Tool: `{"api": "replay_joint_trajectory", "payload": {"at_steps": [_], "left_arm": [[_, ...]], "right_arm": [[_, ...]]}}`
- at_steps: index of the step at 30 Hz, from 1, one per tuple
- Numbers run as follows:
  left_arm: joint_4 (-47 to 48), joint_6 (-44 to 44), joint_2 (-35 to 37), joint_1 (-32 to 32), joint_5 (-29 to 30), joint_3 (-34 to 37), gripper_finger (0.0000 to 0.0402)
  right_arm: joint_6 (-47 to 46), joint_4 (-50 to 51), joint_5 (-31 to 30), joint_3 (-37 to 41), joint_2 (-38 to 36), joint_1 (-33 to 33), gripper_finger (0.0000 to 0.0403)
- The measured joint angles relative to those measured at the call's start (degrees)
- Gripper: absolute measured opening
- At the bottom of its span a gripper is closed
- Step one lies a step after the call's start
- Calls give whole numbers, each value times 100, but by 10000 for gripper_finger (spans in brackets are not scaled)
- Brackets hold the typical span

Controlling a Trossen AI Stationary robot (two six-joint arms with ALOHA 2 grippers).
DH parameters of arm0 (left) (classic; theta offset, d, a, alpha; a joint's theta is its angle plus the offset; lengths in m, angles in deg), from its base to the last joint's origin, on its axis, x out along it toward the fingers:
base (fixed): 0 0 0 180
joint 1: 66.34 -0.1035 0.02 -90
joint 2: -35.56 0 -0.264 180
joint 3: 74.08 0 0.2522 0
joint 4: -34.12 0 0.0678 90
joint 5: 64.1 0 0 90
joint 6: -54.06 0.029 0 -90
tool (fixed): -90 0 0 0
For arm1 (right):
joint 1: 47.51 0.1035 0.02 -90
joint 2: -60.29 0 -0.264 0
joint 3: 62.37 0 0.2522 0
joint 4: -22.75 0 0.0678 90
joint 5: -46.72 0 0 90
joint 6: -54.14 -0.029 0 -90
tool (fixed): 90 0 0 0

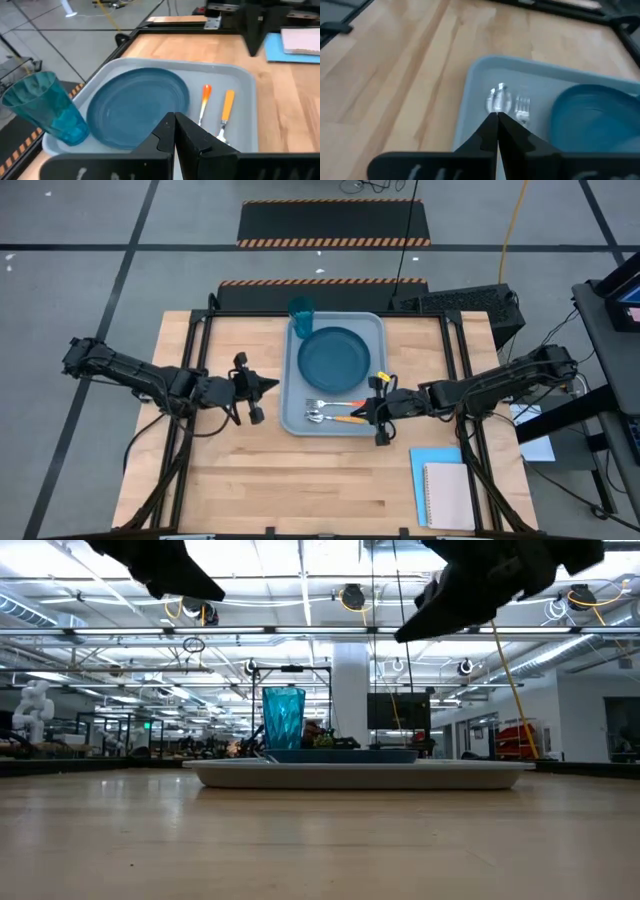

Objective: Pick and place plate/cup/fork/spoon on tray
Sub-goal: Return to Home Position

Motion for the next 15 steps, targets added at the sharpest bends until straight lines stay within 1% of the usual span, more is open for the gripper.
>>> {"api": "replay_joint_trajectory", "payload": {"at_steps": [6,9,13,15], "left_arm": [[-84,71,0,-160,-27,296,10],[-369,104,0,-295,-35,552,10],[-835,334,0,-491,-344,849,10],[-945,358,0,-572,-379,968,10]], "right_arm": [[11,-687,5,805,-595,-153,1],[-14,-789,2,1159,-949,-221,1],[-46,-917,-2,1603,-1426,-236,1],[-44,-942,-14,1798,-1692,-236,0]]}}
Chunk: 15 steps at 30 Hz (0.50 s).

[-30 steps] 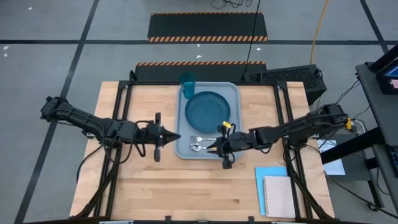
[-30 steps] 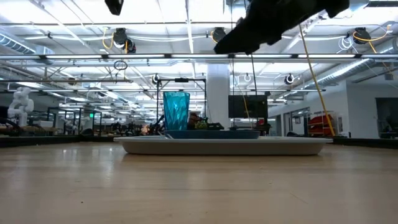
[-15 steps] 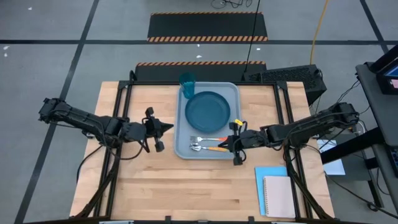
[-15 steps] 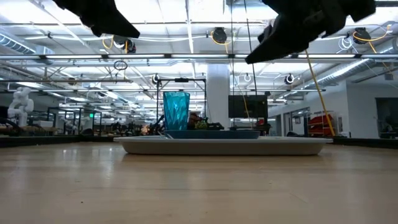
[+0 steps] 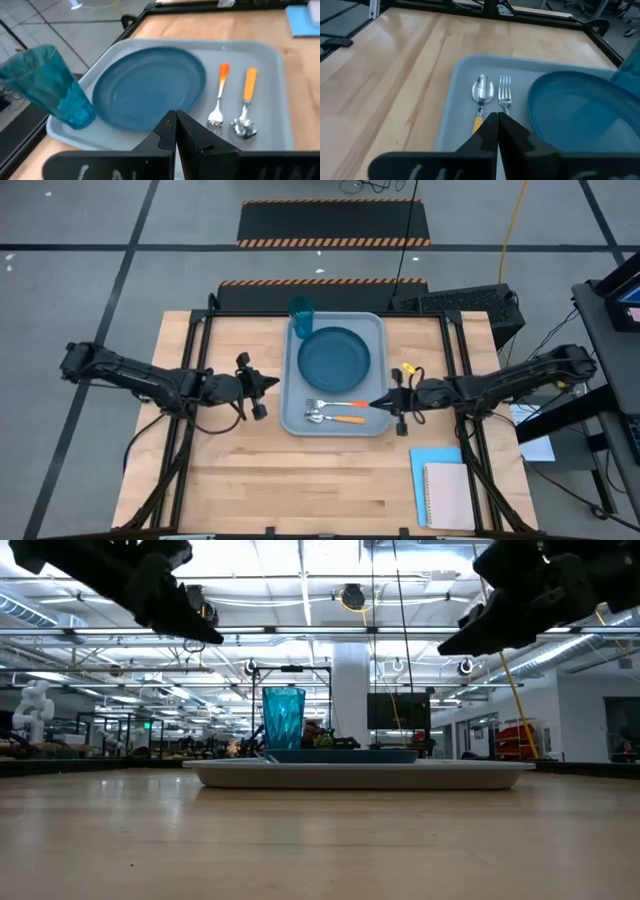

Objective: Pick and place plate/cup/fork/spoon on tray
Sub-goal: Return to Home Position

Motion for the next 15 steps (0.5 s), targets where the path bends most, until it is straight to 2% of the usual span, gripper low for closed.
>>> {"api": "replay_joint_trajectory", "payload": {"at_steps": [6,15], "left_arm": [[-7,-1,-2,-180,-162,180,10],[-524,299,0,-248,-631,280,10]], "right_arm": [[-7,-31,-134,598,-915,-4,0],[79,-1007,-115,1718,-2071,-4,0]]}}
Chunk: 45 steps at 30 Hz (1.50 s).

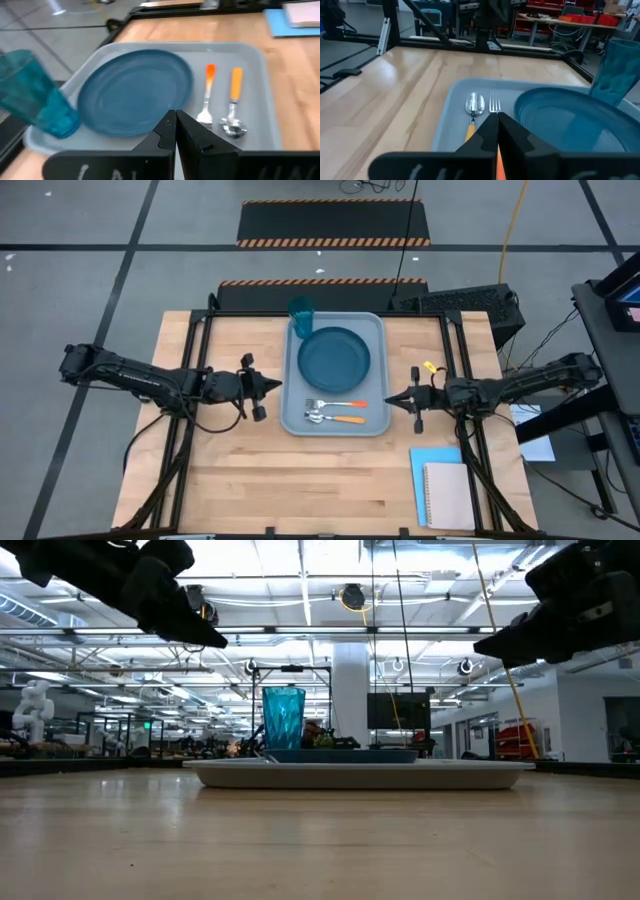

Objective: Pick and place plate/cup/fork/spoon on tray
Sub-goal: Return to Home Position

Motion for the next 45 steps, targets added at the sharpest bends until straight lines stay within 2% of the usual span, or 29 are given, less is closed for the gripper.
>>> {"api": "replay_joint_trajectory", "payload": {"at_steps": [7,13,19,26,30,37,45], "left_arm": [[-64,187,0,0,-643,0,10],[-227,189,0,0,-673,189,10],[-981,181,0,0,-676,633,10],[-1148,160,11,0,-676,708,10],[-1129,100,292,25,-871,710,10],[-726,18,911,137,-949,710,10],[-664,102,1153,362,-949,710,10]], "right_arm": [[5,453,156,88,-640,0,0],[103,517,470,122,-1070,4,0],[176,410,455,431,-1349,3,0],[318,545,357,476,-1756,-42,0],[258,1069,85,481,-2201,-59,0],[242,1616,408,490,-2994,-59,0],[238,1990,621,497,-3522,-59,0]]}}
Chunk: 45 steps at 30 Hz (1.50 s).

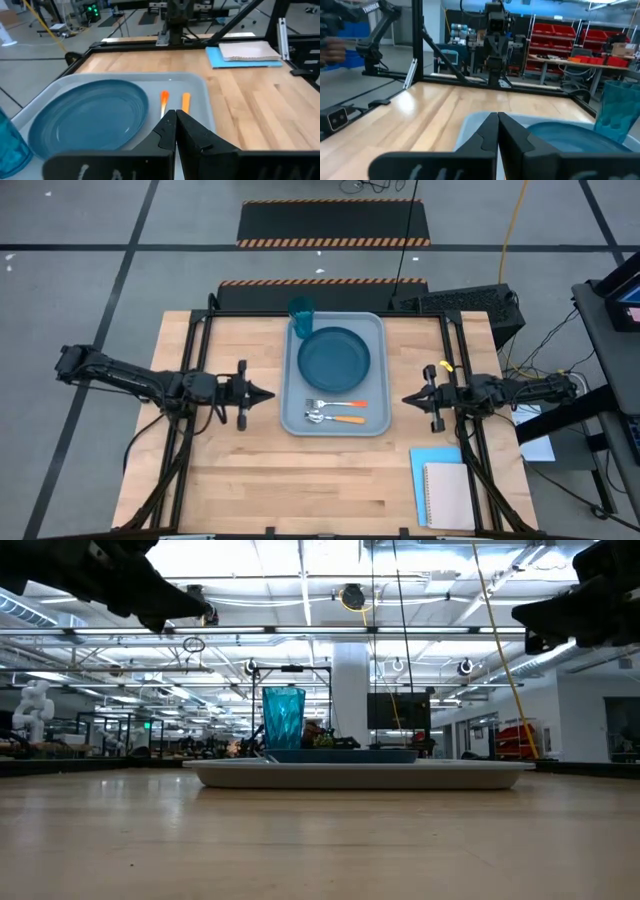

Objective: Pick and place plate/cup/fork/spoon on tray
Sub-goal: Return to Home Position

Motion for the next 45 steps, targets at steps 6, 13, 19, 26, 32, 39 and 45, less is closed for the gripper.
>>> {"api": "replay_joint_trajectory", "payload": {"at_steps": [6,13,19,26,32,39,45], "left_arm": [[29,75,95,82,2,0,10],[-580,283,353,89,-64,538,10],[-916,490,866,82,-155,961,10],[-909,774,1433,-40,-640,1195,10],[-761,921,1588,-181,-836,1202,10],[-596,856,1586,-290,-894,1204,10],[-596,789,1586,-287,-1043,1204,10]], "right_arm": [[17,311,4,4,19,2,0],[26,57,-22,4,57,2,0],[22,-268,-39,7,66,2,0],[22,-275,-37,7,67,2,0],[22,-287,-35,7,67,2,0],[21,-294,-33,7,67,2,0],[20,-302,-33,7,67,2,0]]}}
